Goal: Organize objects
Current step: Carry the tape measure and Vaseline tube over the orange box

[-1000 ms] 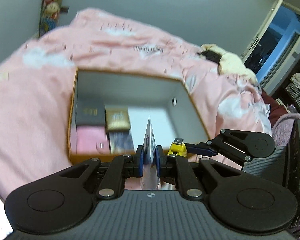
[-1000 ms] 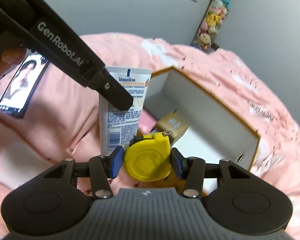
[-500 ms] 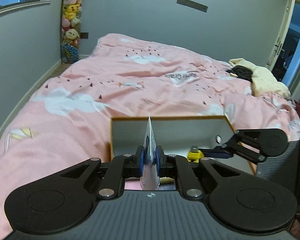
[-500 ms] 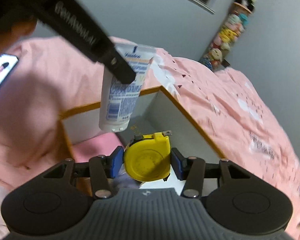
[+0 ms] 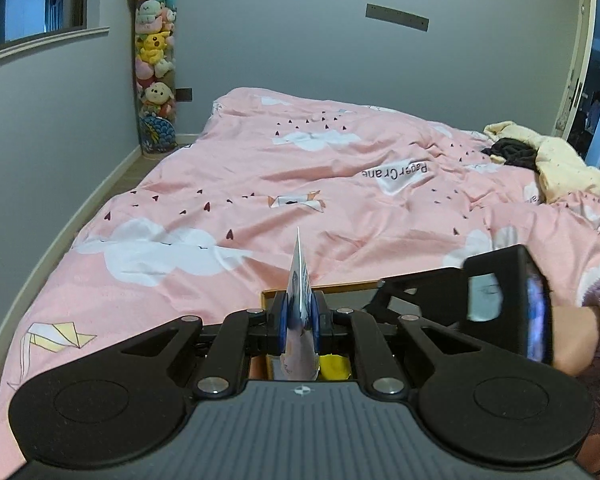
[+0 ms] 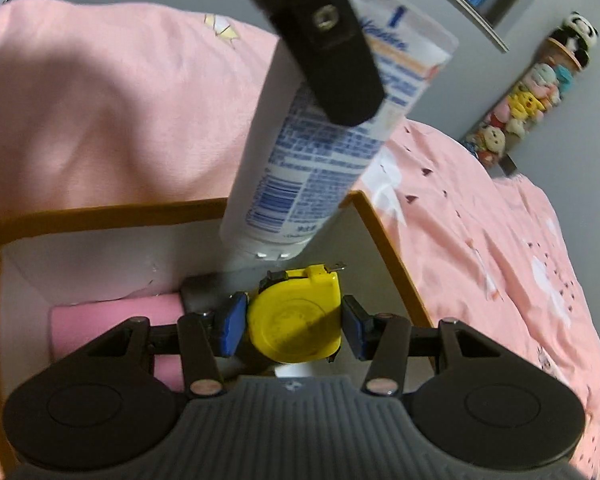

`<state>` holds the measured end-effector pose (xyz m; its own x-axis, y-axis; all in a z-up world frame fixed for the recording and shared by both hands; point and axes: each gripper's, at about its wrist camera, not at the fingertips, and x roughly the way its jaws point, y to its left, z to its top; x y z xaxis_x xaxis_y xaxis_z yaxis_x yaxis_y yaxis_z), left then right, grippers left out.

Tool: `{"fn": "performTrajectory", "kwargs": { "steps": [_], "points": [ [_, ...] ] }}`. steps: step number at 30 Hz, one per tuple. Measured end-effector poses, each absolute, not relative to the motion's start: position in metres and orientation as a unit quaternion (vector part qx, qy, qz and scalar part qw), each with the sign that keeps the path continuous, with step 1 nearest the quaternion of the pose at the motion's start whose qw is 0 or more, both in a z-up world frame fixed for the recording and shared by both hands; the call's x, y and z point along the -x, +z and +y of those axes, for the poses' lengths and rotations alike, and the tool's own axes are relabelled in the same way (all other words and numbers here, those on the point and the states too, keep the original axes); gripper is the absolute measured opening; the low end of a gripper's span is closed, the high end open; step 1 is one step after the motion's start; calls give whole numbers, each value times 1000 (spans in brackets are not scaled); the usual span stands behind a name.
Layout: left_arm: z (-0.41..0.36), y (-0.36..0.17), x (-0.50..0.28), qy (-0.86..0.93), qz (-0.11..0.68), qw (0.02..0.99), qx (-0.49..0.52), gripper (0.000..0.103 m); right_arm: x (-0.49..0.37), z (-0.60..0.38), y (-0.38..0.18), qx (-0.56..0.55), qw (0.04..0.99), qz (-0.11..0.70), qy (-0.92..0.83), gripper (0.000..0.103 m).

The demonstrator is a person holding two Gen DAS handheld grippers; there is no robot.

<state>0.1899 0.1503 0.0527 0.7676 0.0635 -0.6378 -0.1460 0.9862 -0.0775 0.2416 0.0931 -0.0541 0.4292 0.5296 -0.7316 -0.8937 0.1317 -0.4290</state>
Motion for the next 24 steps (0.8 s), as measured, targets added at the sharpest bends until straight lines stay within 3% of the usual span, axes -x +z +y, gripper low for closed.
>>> {"fn": "performTrajectory", "kwargs": {
  "steps": [11, 15, 24],
  "points": [
    [156, 33, -203, 50, 351, 934, 54, 13, -243, 95, -75, 444, 723, 186, 496, 53],
    [157, 31, -204, 54, 353, 933, 53, 13, -242, 83, -67, 435, 737, 182, 485, 65],
    [154, 29, -204, 56, 358, 931, 50, 13, -267, 51, -60, 329, 740, 329, 487, 61]
  ]
}}
